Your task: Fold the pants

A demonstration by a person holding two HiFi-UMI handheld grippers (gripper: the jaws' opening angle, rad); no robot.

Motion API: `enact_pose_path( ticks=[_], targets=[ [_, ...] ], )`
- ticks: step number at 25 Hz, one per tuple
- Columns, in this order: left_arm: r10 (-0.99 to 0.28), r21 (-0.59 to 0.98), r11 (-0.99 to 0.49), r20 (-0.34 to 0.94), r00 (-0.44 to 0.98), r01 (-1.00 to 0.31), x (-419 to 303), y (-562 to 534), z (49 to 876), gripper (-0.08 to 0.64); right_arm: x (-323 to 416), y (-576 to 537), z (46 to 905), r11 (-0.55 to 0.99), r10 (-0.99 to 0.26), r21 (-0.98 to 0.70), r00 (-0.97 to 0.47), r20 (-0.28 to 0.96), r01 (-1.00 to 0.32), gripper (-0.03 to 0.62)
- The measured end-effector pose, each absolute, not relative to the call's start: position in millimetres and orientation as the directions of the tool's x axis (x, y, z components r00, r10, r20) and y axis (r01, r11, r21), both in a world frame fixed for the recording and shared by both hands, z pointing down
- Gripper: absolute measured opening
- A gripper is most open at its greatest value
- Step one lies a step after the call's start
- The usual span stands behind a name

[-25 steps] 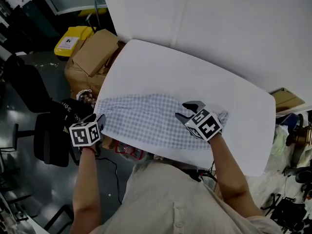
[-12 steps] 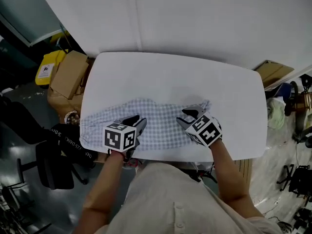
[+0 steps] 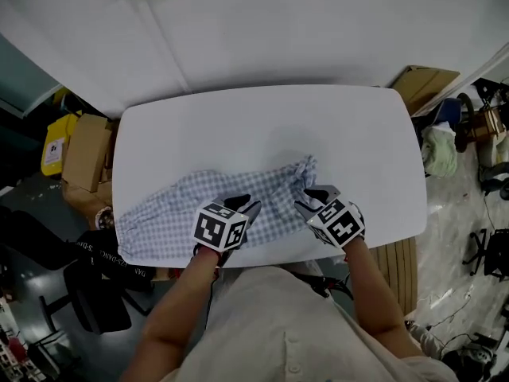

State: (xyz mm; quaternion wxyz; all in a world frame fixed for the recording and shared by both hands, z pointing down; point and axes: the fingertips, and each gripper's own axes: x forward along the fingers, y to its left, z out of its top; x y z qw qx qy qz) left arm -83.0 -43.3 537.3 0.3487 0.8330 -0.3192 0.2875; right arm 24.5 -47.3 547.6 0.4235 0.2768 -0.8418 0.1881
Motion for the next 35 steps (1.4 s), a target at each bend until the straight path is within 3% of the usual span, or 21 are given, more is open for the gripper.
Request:
enact_pose_path(
  ticks=[9,21,23,25,35],
  targets=[
    [-0.219,0.398,-0.633,0.730,0.647,-0.664,-20.4,-36.8,563.3,0.130,59.0,-45.4,577.2,0.709,-0.317,-0.084,-0.423,0.849,-0.700,0.153],
    [-0.182,0.425,-0.613,0.744,0.643,-0.666,0.7,-42.4,575.4,0.130,55.2,-59.1,614.3,0.720,-0.319,-0.014,-0.349,0.881,-0.694,0.187],
    [-0.180,0.427,-0.609,0.747,0.640,-0.669,1.6,-42.4,576.7,0.130,59.5,-61.4,623.3,0.730,-0.325,0.037,-0.298,0.898,-0.683,0.156],
    [-0.177,0.429,-0.607,0.747,0.640,-0.669,4.0,-42.8,577.3,0.130,65.9,-65.7,626.7,0.728,-0.344,0.079,-0.264,0.901,-0.681,0.069],
    [-0.162,0.432,-0.657,0.719,0.676,-0.618,31.3,-48.5,557.6,0.130,96.9,-88.4,574.3,0.677,-0.330,-0.076,-0.394,0.858,-0.732,0.038]
  ],
)
